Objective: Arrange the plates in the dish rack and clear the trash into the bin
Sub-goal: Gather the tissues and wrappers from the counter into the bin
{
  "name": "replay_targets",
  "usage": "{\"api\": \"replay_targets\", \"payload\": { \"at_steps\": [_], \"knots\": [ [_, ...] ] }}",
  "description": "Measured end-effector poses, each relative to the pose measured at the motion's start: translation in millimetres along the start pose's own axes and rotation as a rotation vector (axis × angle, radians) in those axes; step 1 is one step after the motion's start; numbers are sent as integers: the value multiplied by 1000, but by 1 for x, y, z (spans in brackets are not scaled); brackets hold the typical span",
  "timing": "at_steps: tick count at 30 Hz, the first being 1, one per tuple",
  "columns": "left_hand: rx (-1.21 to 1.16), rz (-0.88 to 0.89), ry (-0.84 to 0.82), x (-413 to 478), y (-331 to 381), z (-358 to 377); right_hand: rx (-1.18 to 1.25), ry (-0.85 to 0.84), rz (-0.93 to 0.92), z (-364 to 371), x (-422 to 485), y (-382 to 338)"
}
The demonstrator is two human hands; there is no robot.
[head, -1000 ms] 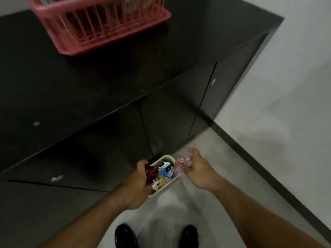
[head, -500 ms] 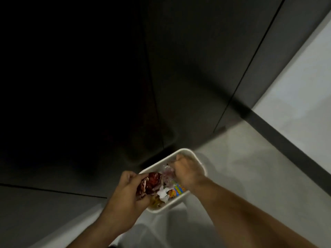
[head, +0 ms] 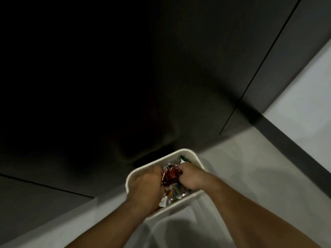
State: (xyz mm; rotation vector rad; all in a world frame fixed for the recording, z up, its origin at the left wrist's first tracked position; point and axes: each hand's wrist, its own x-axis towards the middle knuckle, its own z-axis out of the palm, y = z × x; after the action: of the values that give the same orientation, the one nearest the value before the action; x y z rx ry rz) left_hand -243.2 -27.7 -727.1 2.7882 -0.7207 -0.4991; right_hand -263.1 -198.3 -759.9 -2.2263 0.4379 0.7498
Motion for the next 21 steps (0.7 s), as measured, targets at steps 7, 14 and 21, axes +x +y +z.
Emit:
{"api": "replay_targets", "payload": {
  "at_steps": [7, 14, 21],
  "knots": [
    [277, 138, -114, 41, 16, 50, 186, 183, -23, -31, -39, 15],
    [294, 65, -242, 68, 8, 79, 96, 347, -74, -27, -52, 11],
    [303, 122, -413, 81, -10, 112, 143, 400, -99, -19, -55, 16]
  ]
}}
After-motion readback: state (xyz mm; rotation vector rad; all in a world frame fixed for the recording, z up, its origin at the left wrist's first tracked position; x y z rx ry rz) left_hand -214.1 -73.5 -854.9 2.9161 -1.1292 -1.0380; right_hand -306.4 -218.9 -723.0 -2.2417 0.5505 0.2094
